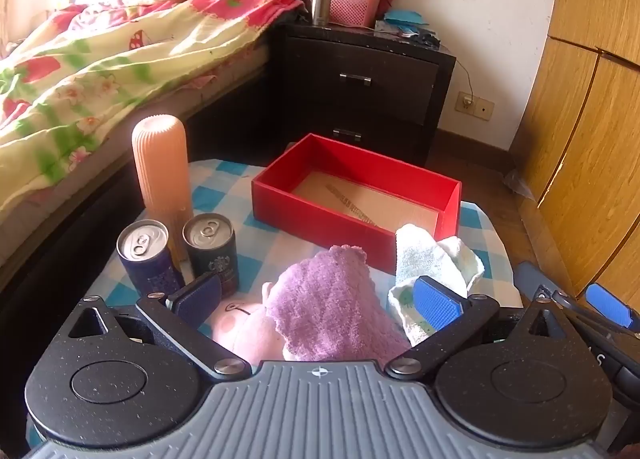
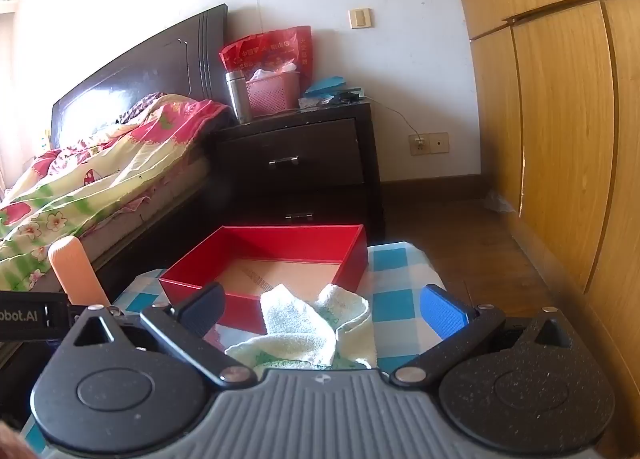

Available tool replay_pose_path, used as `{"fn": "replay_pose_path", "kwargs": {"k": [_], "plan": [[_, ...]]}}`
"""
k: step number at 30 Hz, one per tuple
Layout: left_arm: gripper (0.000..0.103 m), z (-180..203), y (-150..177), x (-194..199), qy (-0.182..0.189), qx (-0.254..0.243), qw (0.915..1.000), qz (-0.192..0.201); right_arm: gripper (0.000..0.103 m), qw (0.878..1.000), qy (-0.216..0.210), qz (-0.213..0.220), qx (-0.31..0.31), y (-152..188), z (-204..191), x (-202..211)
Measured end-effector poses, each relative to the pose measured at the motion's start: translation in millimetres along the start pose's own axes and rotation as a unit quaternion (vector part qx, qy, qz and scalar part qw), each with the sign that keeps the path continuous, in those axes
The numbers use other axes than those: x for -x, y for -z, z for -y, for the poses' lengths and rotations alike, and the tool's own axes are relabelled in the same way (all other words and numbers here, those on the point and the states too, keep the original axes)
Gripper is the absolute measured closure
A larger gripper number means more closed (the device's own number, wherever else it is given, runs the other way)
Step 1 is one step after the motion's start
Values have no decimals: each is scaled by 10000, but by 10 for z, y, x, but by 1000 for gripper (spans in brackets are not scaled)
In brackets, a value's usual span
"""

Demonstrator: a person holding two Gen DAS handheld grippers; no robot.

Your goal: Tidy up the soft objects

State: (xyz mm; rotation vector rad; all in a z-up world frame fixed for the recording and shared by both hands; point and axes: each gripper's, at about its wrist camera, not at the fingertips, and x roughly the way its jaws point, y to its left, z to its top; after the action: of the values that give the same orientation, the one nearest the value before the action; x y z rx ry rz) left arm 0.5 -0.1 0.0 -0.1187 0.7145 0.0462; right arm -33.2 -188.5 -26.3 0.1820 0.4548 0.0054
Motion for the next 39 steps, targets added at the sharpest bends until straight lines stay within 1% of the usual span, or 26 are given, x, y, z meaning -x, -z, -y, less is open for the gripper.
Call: {"fn": "replay_pose_path", "kwargs": {"k": [6, 15, 20, 27, 39], "plan": [[5, 26, 4, -16, -112, -55, 9999, 67, 18, 10000, -15, 56, -25, 1, -2, 7], [5, 26, 77, -88, -268, -142, 9995, -30, 18, 9998, -104, 148, 6, 25, -11, 86], [5, 19, 101, -112, -338, -107, 9994, -65, 18, 9998, -60, 168, 92, 21, -48, 89], [5, 13, 101, -103, -362, -84, 9993, -7, 18, 9997, 72, 161, 176, 39, -68, 72], [5, 30, 112, -107, -460, -173, 9988, -7, 18, 9995, -4, 212, 232, 54, -96, 104]]}}
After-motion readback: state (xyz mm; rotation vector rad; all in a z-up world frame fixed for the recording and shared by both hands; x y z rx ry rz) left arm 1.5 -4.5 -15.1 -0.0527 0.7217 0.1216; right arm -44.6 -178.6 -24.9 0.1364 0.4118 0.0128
